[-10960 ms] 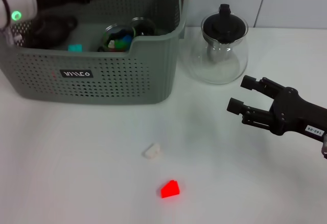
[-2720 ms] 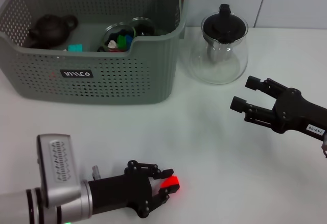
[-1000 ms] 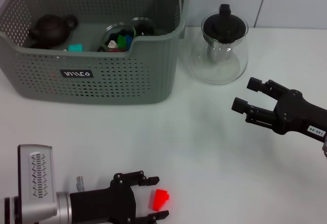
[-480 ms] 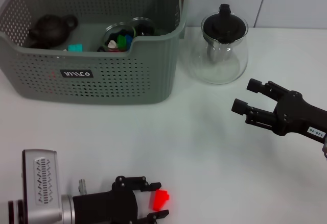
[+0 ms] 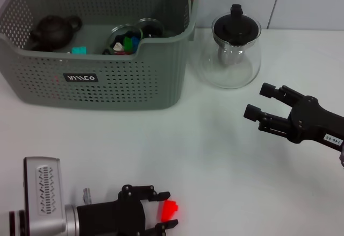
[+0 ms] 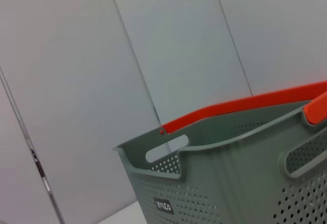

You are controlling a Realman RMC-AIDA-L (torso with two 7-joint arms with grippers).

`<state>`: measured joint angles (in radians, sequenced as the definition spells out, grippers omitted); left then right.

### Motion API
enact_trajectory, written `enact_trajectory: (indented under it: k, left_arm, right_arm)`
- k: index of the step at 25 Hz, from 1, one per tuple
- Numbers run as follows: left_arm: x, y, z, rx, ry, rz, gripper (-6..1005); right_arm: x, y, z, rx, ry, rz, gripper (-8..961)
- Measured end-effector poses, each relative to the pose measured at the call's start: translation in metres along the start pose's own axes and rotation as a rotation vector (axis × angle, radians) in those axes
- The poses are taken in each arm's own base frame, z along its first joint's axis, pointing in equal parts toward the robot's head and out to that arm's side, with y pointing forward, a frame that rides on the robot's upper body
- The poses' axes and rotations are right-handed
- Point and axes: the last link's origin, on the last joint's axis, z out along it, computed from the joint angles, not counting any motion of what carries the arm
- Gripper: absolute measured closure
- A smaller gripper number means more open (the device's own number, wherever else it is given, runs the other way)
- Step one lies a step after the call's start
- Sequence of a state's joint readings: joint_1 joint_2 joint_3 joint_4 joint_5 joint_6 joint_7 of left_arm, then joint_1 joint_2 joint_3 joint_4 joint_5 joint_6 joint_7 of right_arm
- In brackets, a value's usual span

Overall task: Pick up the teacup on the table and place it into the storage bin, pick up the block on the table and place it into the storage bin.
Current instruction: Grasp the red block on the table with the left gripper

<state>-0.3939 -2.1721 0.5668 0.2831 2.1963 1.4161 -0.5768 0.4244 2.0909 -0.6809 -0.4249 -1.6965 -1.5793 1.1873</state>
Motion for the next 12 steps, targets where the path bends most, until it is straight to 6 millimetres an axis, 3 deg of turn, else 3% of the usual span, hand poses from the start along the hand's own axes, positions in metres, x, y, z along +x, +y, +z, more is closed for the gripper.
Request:
enact_trajectory:
  k: [8, 12]
  left_arm:
    - [0.0012, -0.0034, 0.0006, 0.009, -0.001, -0.001, 595]
    - [0.0012, -0.0043, 0.0007, 0.011, -0.003, -0.004, 596]
  right_arm:
    - [0.0001, 0.0, -0.0005, 0.001, -0.001, 0.001, 9]
    - [0.0001, 0.0, -0.0004, 0.001, -0.001, 0.001, 9]
